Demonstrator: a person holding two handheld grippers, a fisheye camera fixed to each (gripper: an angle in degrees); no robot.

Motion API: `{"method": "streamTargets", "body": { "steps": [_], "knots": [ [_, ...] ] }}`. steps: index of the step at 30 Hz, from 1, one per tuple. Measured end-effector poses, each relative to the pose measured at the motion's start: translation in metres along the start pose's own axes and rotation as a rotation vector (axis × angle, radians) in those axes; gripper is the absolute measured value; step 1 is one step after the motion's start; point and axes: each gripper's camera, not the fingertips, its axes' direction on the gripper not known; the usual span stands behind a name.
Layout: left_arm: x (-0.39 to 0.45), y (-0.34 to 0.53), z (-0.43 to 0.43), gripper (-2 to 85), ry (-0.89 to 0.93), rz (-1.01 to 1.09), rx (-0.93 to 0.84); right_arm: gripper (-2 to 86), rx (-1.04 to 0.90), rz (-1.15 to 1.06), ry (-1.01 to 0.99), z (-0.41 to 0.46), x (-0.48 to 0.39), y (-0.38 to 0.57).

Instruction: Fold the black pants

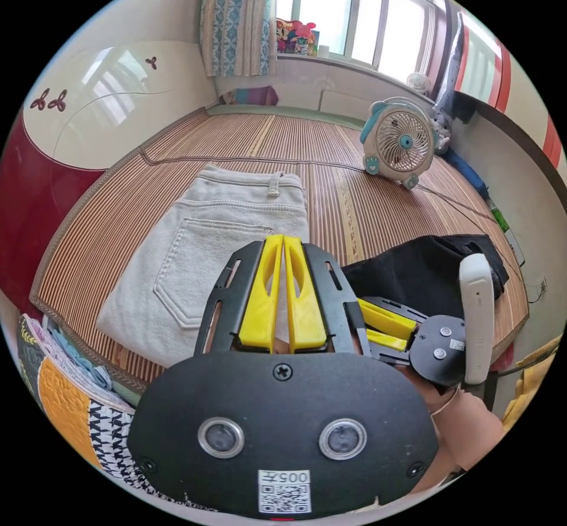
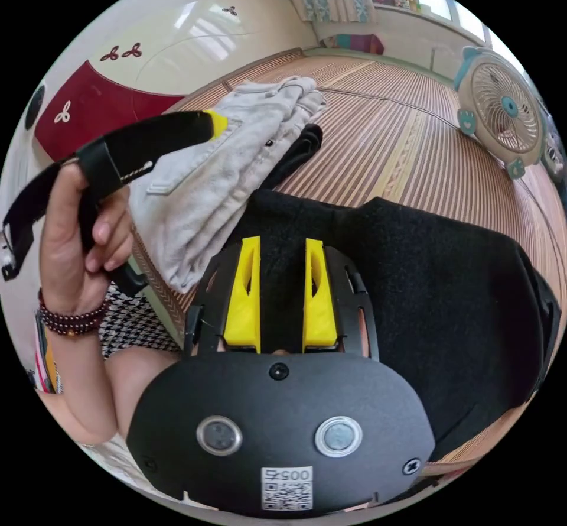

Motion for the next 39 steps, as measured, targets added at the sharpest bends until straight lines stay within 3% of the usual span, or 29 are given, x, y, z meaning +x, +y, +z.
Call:
{"method": "streamTargets", "body": {
  "steps": [3,8,15,18,21,25,31,39],
  "knots": [
    [-0.008,-0.001,0.001,-0.7,-0.017,-0.005,-0.012,4.8,-0.008,-0.074,0.071,-0.004,-0.006,-0.005],
    [-0.014,-0.002,0.001,-0.7,-0.025,0.013,-0.015,-1.3,0.066,-0.014,-0.033,-0.036,0.015,0.000],
    [-0.022,-0.002,0.001,-0.6,-0.019,0.003,-0.012,-1.4,0.206,-0.014,-0.086,-0.072,0.021,0.014],
    [-0.022,-0.001,0.003,-0.6,-0.033,0.009,-0.017,-1.4,0.177,0.035,-0.117,-0.046,0.032,0.005],
    [-0.018,-0.003,0.006,-0.6,-0.029,0.019,-0.024,-1.3,0.029,0.090,-0.116,0.006,0.045,-0.006],
    [-0.005,-0.008,0.011,-0.6,-0.010,0.038,-0.023,-0.7,0.076,0.125,-0.174,0.012,0.056,-0.009],
    [0.034,-0.017,0.028,-0.6,0.030,0.108,-0.048,3.2,0.082,0.090,-0.120,-0.010,0.064,-0.015],
    [0.084,-0.023,0.056,-0.4,0.103,0.200,-0.110,4.6,0.192,0.267,0.049,-0.066,0.137,0.007]
  ]
}}
